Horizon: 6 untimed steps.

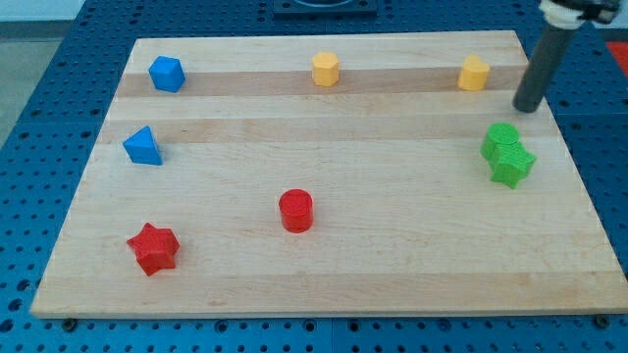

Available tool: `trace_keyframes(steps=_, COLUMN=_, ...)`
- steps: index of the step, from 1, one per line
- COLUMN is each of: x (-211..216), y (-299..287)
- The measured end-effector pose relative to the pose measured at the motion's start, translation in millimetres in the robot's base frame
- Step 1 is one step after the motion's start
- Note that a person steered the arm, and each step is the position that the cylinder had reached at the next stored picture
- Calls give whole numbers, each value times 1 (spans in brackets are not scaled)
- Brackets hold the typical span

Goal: Separate the green circle from the green star

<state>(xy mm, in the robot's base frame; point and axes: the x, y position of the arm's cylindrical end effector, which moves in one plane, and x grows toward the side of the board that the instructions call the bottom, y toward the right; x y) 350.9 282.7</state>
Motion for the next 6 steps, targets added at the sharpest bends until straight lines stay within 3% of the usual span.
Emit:
trace_keyframes(steps=3, x=57, y=1)
trace_keyframes(steps=6, x=63, y=-66)
